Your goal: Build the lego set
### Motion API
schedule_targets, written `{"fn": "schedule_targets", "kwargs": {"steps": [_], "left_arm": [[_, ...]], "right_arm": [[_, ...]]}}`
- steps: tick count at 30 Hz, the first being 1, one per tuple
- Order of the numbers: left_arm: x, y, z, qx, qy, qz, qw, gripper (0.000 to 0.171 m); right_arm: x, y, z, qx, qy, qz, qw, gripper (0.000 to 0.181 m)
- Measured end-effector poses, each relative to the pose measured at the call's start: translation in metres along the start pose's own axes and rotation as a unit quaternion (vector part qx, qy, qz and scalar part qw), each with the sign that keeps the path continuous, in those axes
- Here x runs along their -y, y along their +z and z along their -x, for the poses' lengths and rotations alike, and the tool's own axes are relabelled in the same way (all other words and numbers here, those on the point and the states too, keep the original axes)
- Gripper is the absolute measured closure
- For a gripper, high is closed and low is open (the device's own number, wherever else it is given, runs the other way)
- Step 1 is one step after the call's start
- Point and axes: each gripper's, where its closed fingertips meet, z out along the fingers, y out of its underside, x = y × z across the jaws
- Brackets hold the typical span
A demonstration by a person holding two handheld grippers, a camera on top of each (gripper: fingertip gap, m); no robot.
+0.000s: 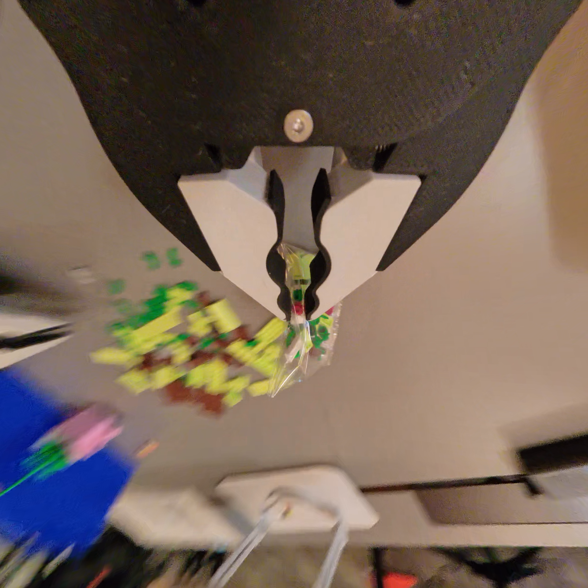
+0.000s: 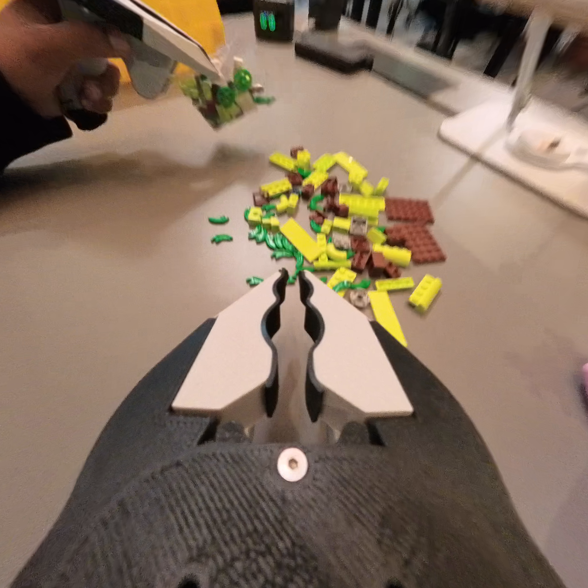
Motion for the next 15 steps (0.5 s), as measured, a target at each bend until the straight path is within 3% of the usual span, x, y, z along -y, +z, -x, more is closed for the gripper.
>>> {"fn": "schedule_targets", "kwargs": {"steps": [1,3,6,11,15], "left_arm": [[0.012,-0.005,-0.019,-0.066,-0.046,-0.035,0.996,0.168],[0.029,-0.014,-0.053,-0.197,-0.137,-0.078,0.968,0.168],[0.031,-0.019,-0.093,-0.325,-0.211,-0.078,0.918,0.167],[0.024,-0.013,-0.156,-0.417,-0.205,-0.056,0.884,0.167],[0.015,-0.009,-0.196,-0.460,-0.213,-0.035,0.861,0.167]], "right_arm": [[0.010,-0.002,0.005,-0.008,-0.025,-0.030,0.999,0.176],[0.028,-0.005,0.023,-0.004,-0.067,-0.081,0.994,0.172],[0.046,-0.004,0.053,0.017,-0.106,-0.126,0.986,0.156],[0.059,-0.011,0.068,-0.030,-0.195,-0.167,0.966,0.147],[0.068,-0.022,0.061,-0.054,-0.186,-0.204,0.960,0.140]]}}
